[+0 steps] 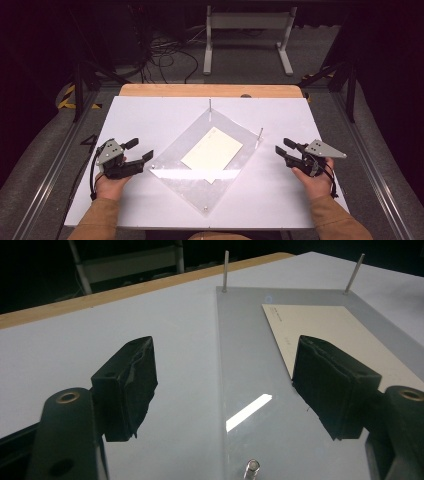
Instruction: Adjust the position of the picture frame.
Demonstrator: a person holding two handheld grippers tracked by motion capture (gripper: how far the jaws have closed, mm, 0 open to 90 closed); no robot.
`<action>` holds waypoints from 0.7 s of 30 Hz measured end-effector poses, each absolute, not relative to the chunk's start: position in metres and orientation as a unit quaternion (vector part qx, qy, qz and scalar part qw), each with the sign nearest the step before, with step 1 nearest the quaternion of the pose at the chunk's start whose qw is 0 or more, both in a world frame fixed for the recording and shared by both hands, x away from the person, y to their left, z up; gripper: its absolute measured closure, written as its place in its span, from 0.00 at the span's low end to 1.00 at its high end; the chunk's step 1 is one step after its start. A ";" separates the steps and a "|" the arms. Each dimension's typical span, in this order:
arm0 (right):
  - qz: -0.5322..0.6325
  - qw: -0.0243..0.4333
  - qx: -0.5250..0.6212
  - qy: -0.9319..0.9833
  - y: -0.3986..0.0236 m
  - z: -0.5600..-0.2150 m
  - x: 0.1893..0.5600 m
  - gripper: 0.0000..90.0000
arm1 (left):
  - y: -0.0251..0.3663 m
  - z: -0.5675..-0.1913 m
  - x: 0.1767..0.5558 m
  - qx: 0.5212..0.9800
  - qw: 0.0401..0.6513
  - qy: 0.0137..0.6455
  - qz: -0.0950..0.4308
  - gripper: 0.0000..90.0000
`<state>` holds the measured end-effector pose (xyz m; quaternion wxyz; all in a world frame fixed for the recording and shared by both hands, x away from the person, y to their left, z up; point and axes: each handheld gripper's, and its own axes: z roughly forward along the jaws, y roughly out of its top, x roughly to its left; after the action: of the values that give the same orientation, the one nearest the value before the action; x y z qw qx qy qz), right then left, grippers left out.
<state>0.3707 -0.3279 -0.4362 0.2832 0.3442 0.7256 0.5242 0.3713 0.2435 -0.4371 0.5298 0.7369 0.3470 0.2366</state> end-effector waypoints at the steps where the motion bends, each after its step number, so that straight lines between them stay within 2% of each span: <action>1: 0.522 0.287 0.341 0.728 -0.327 -0.436 0.370 0.59 | 0.243 -0.436 0.370 0.733 0.531 0.352 0.237 0.27; 9: 0.527 0.286 0.328 0.730 -0.324 -0.435 0.370 0.59 | 0.244 -0.428 0.369 0.734 0.528 0.356 0.235 0.25; 17: 0.528 0.264 0.316 0.743 -0.320 -0.430 0.366 0.63 | 0.234 -0.423 0.358 0.783 0.487 0.318 0.220 0.28; 21: 0.525 0.247 0.325 0.747 -0.316 -0.429 0.371 0.66 | 0.234 -0.424 0.355 0.790 0.479 0.320 0.210 0.28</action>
<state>0.3712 -0.3165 -0.4294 0.2468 0.3248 0.7472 0.5247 0.3552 0.2341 -0.4243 0.4794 0.7899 0.3196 0.2100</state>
